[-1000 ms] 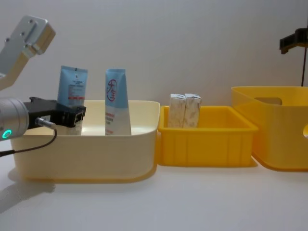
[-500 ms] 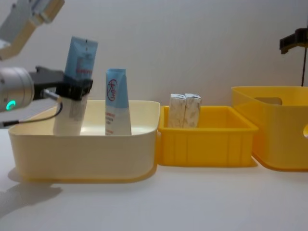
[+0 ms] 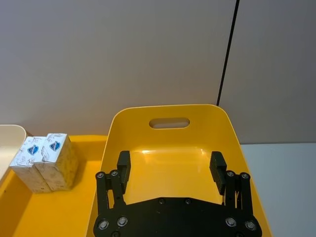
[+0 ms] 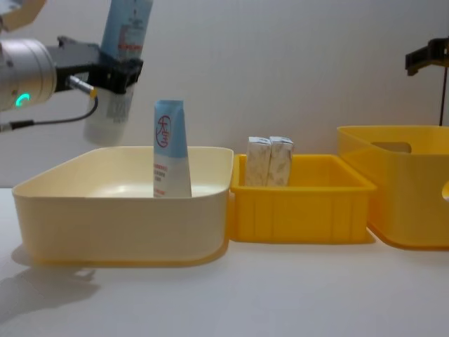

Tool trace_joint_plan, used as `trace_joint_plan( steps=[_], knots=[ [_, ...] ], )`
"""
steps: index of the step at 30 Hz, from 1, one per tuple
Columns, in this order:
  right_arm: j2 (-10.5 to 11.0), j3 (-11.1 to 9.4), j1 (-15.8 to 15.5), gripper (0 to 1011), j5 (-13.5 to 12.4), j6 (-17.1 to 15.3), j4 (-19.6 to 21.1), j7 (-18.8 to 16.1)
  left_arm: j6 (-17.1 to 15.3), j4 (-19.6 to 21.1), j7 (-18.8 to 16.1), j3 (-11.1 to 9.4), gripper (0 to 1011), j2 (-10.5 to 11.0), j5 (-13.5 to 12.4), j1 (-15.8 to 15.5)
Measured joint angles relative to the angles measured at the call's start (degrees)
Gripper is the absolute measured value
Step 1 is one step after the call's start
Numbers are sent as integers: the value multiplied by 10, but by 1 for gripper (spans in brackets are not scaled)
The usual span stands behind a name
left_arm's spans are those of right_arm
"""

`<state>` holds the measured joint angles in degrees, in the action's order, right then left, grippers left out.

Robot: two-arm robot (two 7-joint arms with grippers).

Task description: Bimanual collaborative sorting of washing and personal care products

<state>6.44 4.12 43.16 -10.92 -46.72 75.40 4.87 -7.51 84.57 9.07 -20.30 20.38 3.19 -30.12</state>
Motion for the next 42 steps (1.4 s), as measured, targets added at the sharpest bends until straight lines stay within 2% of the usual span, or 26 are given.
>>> trace_joint_plan(
  steps=[9, 14, 24, 36, 37, 42],
  knots=[
    [4, 11, 0, 1001, 1, 28, 6, -27, 23, -2, 2, 3, 316, -5, -7, -16],
    [9, 21, 0, 1001, 0, 39, 11, -51, 48, -13, 15, 12, 315, -11, 6, -25],
    [27, 48, -2, 1001, -7, 46, 28, -115, 101, -41, 56, 30, 316, -26, 49, -38],
    [63, 107, 1, 1001, -3, 46, 36, -206, 152, -76, 116, 52, 316, -43, 118, -44],
    [68, 119, 3, 1001, 0, 49, 35, -219, 154, -78, 119, 53, 316, -44, 121, -45],
    [80, 149, 9, 1001, 7, 62, 28, -252, 168, -89, 141, 58, 316, -48, 147, -48]
  ],
)
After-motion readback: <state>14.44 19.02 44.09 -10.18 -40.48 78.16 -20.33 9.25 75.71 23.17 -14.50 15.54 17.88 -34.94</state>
